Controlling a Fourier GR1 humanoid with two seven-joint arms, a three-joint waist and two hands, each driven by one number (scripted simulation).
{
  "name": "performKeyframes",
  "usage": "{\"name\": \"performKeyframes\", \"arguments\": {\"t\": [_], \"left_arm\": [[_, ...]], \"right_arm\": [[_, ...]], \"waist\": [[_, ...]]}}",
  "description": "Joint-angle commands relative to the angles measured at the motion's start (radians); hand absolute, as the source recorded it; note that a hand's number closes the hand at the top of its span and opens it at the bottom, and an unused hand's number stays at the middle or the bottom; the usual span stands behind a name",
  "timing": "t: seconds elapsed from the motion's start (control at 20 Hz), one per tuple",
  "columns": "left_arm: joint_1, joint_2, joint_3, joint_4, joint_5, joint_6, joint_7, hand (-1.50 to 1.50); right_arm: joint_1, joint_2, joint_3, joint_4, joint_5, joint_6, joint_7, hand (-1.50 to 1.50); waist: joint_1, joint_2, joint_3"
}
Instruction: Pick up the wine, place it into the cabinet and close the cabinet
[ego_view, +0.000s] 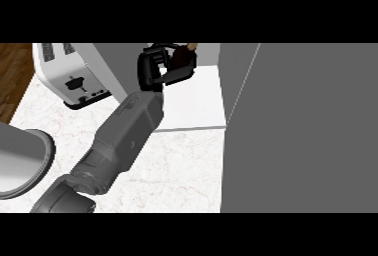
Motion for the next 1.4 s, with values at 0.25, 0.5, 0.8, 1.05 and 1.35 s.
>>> {"name": "performKeyframes", "arguments": {"t": [0.25,0.5,0.8,1.05,1.35], "left_arm": [[-0.016,0.033,0.017,0.093,-0.025,0.034,-0.013,-1.50],[0.007,0.020,0.013,0.119,-0.044,0.040,-0.045,-1.50],[0.002,0.008,-0.008,0.147,-0.080,0.094,-0.044,-1.50],[0.031,0.012,0.013,0.142,-0.071,0.102,-0.071,-1.50],[0.077,0.013,0.039,0.127,-0.057,0.067,-0.151,-1.50]], "right_arm": [[-0.005,-0.011,-0.007,-0.103,-0.055,-0.033,0.074,-1.50],[-0.017,-0.012,-0.032,-0.071,-0.056,-0.019,0.034,-1.50],[0.029,0.005,-0.004,-0.003,-0.026,0.021,-0.043,-1.50],[-0.006,-0.002,0.041,-0.109,-0.012,-0.033,0.067,-1.50],[0.021,-0.008,0.032,-0.069,-0.029,0.005,0.010,-1.50]], "waist": [[-0.004,0.010,-0.005],[-0.009,0.014,-0.005],[-0.009,0.016,-0.004],[-0.014,0.014,-0.006],[-0.021,0.019,-0.006]]}}
